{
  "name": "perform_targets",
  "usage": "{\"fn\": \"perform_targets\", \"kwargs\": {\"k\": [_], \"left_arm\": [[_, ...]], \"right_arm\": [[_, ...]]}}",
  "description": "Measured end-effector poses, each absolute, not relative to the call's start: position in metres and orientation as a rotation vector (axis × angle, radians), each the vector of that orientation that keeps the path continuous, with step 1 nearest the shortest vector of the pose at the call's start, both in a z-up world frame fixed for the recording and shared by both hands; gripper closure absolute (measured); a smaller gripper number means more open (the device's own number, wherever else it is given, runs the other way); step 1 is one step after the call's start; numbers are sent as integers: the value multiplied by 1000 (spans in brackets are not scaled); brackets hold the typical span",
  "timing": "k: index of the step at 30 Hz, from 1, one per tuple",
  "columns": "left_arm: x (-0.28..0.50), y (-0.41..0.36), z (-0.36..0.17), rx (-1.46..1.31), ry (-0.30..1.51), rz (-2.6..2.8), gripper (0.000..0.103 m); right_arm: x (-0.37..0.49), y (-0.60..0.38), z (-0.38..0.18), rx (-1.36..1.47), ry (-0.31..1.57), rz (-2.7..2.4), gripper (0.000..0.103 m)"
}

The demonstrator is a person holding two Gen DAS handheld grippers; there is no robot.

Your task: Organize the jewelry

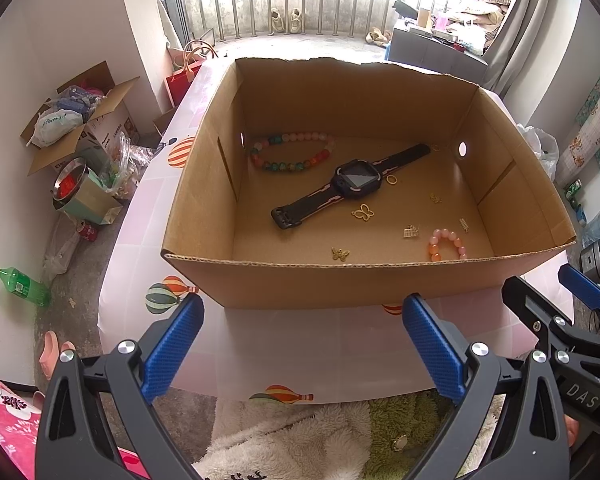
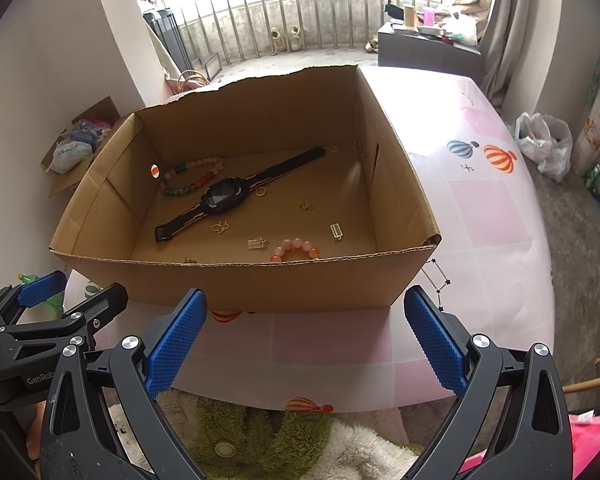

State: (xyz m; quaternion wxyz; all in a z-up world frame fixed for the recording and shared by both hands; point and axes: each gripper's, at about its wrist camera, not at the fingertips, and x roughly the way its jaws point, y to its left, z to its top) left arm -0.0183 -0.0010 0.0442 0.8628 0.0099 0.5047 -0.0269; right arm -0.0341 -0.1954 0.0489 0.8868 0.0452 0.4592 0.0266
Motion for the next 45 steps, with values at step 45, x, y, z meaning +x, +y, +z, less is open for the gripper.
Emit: {"fn": "perform_targets", "kwargs": {"k": [45], "left_arm": [[-16,-2,43,28,1067,-56,6]], "right_arm": [[-33,-198,46,116,968,64,8]]}}
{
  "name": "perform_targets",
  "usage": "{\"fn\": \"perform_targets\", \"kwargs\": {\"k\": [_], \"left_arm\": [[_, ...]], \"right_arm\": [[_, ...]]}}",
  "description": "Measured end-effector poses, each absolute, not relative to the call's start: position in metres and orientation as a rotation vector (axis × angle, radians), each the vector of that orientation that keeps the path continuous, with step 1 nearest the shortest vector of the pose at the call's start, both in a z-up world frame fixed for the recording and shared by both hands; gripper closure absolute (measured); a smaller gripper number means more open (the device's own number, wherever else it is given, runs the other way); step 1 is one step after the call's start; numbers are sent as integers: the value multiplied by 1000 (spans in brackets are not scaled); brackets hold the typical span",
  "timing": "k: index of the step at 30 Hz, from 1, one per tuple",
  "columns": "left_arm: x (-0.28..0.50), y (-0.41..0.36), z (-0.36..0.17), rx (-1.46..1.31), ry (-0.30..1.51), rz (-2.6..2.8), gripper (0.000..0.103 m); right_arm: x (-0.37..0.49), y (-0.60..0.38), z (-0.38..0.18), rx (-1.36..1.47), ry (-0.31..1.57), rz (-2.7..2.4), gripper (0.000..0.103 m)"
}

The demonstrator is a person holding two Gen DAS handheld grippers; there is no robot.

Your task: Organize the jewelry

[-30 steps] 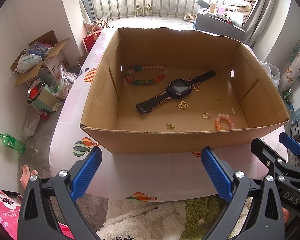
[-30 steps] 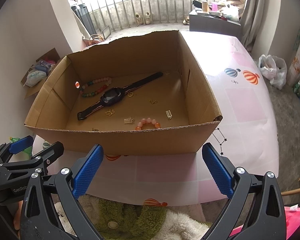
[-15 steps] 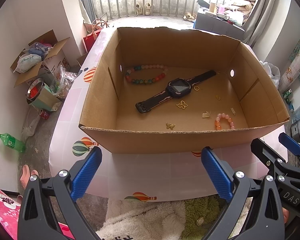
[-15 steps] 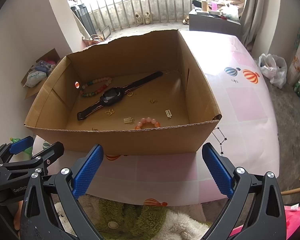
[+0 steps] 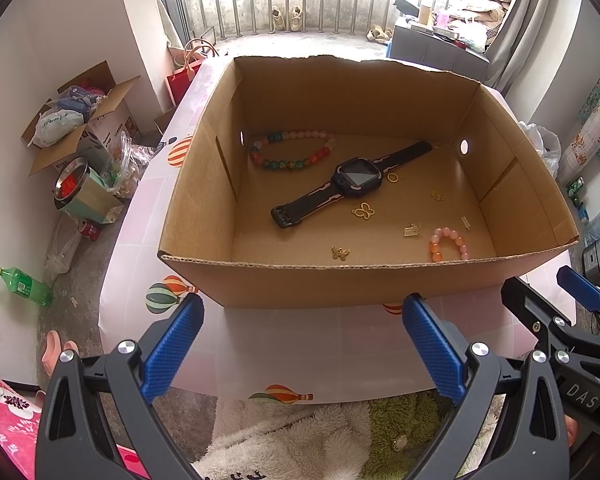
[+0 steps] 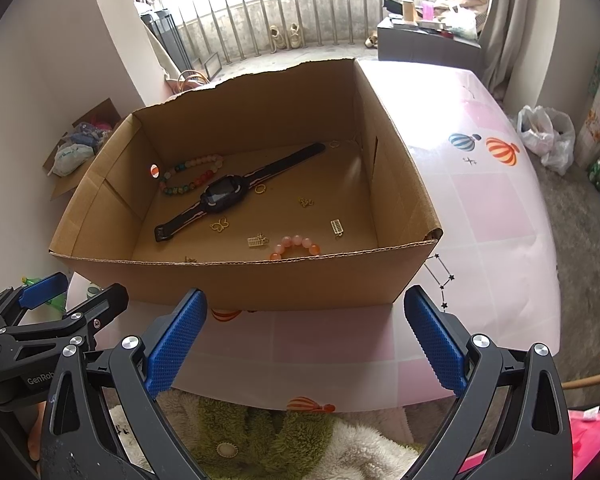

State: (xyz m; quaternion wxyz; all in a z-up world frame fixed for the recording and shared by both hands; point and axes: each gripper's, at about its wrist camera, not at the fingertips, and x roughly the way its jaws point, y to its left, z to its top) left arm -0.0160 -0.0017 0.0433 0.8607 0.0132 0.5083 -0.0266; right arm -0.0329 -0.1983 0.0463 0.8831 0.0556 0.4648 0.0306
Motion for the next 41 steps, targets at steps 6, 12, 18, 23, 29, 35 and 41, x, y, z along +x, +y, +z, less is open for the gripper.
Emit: {"fn": "perform_targets", "kwargs": {"k": [6,12,18,23,29,35,41], "left_arm": [[-16,-1,45,27,1067,-55,6],[-16,-1,44,27,1067,-55,6],[-16,-1,45,26,1068,-54,6],[-16,1,47,24,1070,-51,6],[-16,0,46,24,1070,-52,6],[-16,0,46,25,1070,-51,6],[-16,0,46,23,1072,-50,6]], "right_arm": [[-32,-198,46,116,967,65,8],[-32,-198,46,117,967,66,8],[-32,-199,47,118,969,66,8],[-32,-198,47,117,969,66,8],[-32,-198,47,117,969,66,8],[-32,-197,46,117,968,66,8],[-33,-196,45,118,970,65,8]]}}
